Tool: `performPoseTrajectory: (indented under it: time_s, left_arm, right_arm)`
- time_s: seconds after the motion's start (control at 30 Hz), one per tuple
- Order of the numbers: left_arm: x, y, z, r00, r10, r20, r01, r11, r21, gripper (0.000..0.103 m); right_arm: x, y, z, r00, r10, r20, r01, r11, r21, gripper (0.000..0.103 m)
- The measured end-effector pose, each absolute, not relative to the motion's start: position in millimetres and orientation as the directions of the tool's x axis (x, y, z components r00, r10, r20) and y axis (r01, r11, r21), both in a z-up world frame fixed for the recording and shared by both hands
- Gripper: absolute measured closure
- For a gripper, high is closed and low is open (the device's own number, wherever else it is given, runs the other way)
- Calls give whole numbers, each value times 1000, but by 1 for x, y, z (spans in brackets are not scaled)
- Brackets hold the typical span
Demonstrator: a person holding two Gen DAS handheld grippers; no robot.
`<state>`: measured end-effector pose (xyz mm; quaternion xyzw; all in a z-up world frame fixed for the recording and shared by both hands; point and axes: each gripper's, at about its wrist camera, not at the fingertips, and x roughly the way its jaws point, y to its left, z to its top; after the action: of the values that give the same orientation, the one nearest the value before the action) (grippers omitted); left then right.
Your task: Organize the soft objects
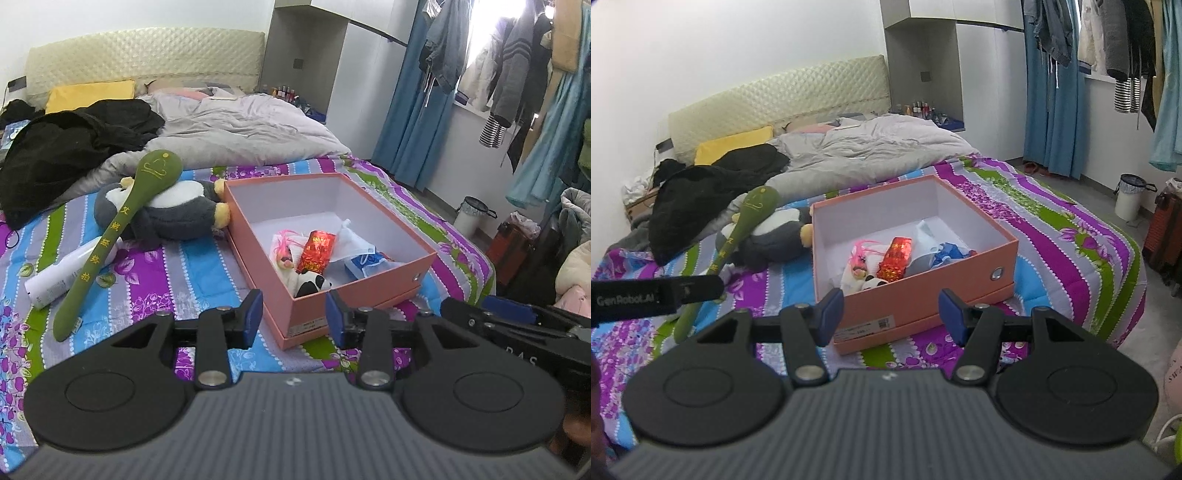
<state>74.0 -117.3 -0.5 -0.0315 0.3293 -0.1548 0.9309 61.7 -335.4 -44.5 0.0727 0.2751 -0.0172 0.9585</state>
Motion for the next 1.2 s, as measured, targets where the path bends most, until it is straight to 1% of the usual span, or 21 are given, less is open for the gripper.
performPoseTrajectory:
  time_s: [0.07,0.1,0.13,0.17,0.2,0.23,0.27,0.37,0.47,1.03,1.2]
  left_arm:
    - [73,-117,1,737,-313,-599,270,949,-164,46]
    - [72,-116,1,739,-312,-597,269,949,-163,43]
    - [72,-117,1,742,-306,-596,264,951,-160,36]
    - [71,-116,2,746,-301,-595,259,953,-157,30]
    - [71,-115,3,749,-295,-593,253,955,-155,28]
    - [70,-114,3,754,-291,-589,246,956,-157,21]
    - [70,-113,4,757,-288,-586,243,957,-157,15]
    - [68,-110,5,771,-260,-581,223,965,-137,7]
    - [69,-107,6,772,-248,-586,216,968,-125,4]
    - [65,-104,1,761,-209,-615,196,976,-90,0]
    - [65,-103,0,759,-231,-608,208,972,-109,0]
  right_arm:
    - [61,-333,-43,849,3,-528,67,991,113,43]
    - [61,-333,-42,850,5,-526,62,992,110,42]
    - [60,-332,-41,853,7,-521,57,993,107,33]
    - [59,-332,-41,857,6,-515,56,993,104,19]
    - [59,-332,-40,860,1,-510,55,994,96,13]
    - [59,-331,-39,861,-3,-508,52,995,83,3]
    - [60,-331,-38,861,-6,-508,51,996,74,0]
    - [63,-331,-38,858,-20,-513,62,996,65,0]
    - [64,-333,-39,854,-13,-520,64,995,81,0]
    - [64,-331,-37,855,-14,-519,62,995,74,0]
    - [65,-332,-37,852,-18,-523,65,995,71,0]
